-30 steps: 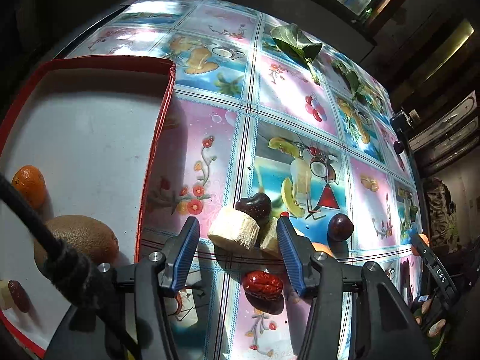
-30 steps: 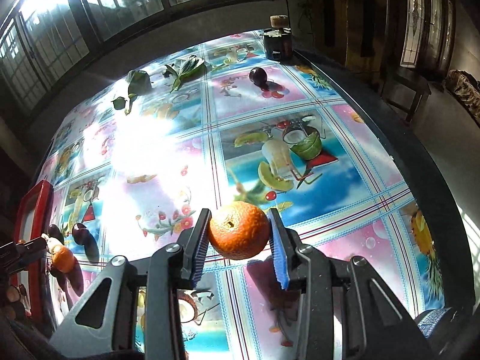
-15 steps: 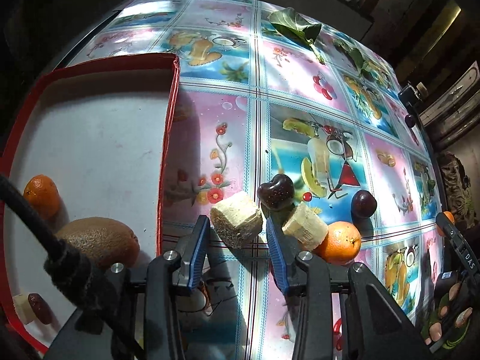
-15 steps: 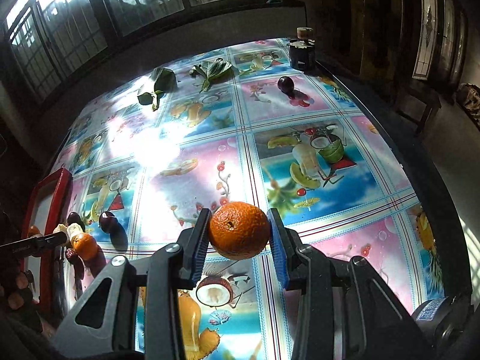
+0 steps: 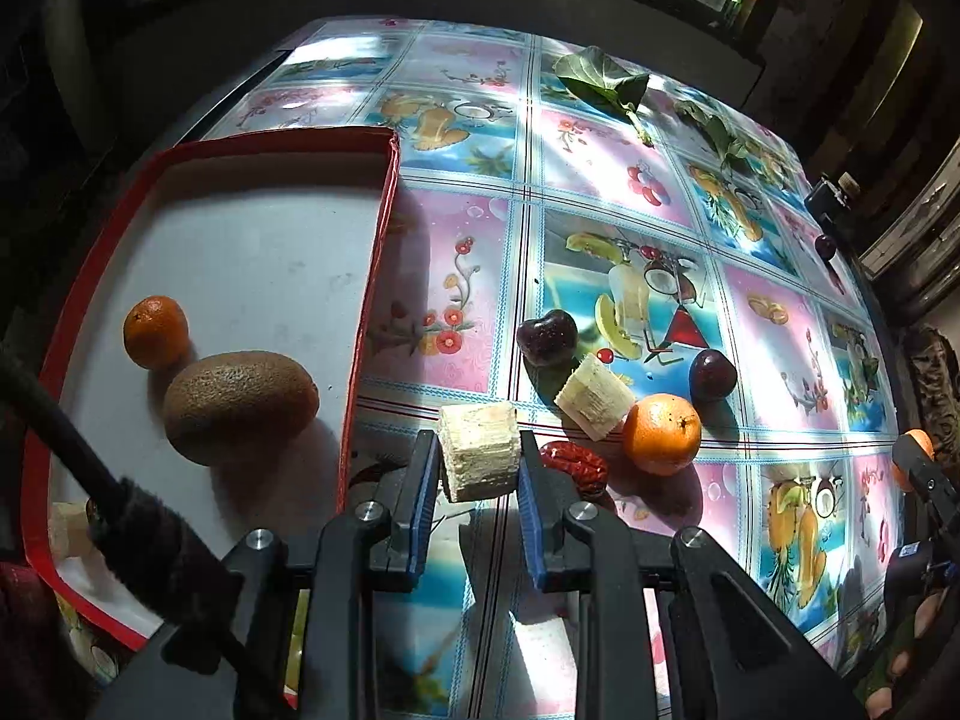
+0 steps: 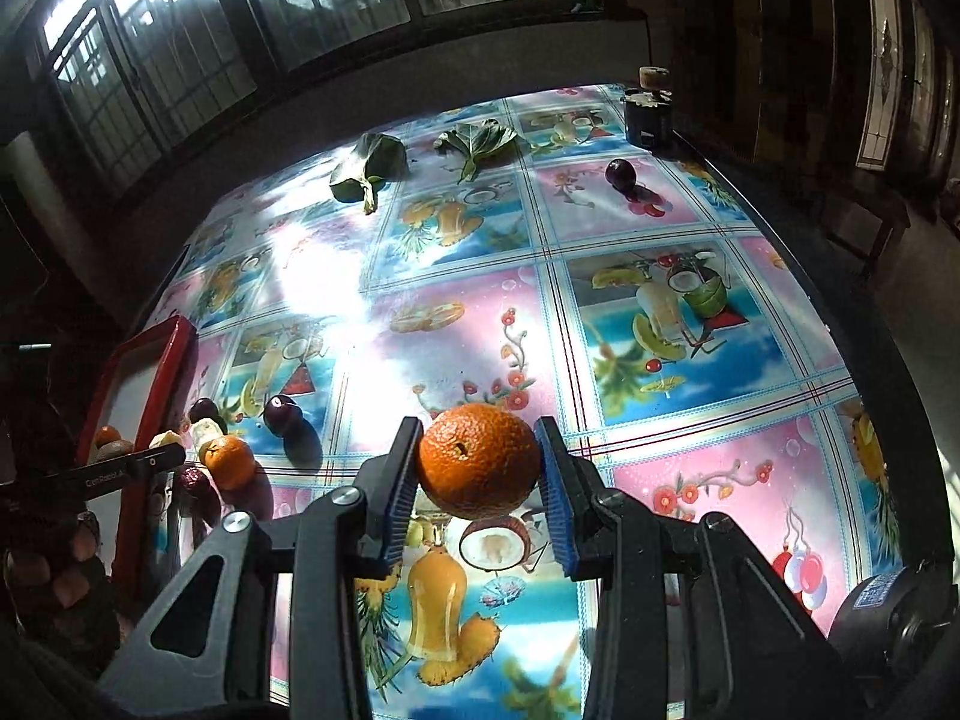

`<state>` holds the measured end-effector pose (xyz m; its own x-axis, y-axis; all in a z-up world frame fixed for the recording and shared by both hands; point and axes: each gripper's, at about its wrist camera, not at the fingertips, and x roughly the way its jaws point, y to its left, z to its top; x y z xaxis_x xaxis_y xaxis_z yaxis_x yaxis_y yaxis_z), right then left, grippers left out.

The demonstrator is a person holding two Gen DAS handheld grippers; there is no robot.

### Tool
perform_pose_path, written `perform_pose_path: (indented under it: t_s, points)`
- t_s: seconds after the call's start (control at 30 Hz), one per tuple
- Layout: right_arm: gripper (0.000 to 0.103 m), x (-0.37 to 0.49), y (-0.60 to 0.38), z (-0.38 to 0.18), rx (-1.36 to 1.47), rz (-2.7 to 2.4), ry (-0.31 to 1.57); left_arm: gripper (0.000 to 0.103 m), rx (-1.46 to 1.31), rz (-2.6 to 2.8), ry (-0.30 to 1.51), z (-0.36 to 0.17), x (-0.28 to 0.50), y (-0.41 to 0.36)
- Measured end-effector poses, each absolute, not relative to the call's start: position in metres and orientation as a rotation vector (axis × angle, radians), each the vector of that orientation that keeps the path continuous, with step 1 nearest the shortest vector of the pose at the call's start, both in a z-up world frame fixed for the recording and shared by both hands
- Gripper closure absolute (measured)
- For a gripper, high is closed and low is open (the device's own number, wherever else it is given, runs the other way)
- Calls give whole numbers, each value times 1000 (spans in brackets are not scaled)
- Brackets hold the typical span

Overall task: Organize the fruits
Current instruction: 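Carry the white chunk with the left tool while the right tool carries the orange to the tray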

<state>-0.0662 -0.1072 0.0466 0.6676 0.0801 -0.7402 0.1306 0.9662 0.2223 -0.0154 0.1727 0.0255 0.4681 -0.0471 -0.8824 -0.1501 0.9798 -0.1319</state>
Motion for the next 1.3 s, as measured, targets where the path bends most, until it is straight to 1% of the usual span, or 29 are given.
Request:
perform_pose_path:
  t_s: [0.23, 0.47, 0.97, 1.3]
  points:
    - [64, -89, -80, 60, 276, 111, 795, 79, -175, 130, 998, 53, -64, 156]
    - [64, -107, -55, 59, 260, 223, 787, 79, -141, 210, 970, 60, -88, 155]
    - [64, -119, -18, 58, 230, 319, 806, 79, -86, 312, 906, 70, -112, 165]
    - [64, -121, -1, 57, 208, 343, 822, 79, -87, 335, 898, 69, -117, 171]
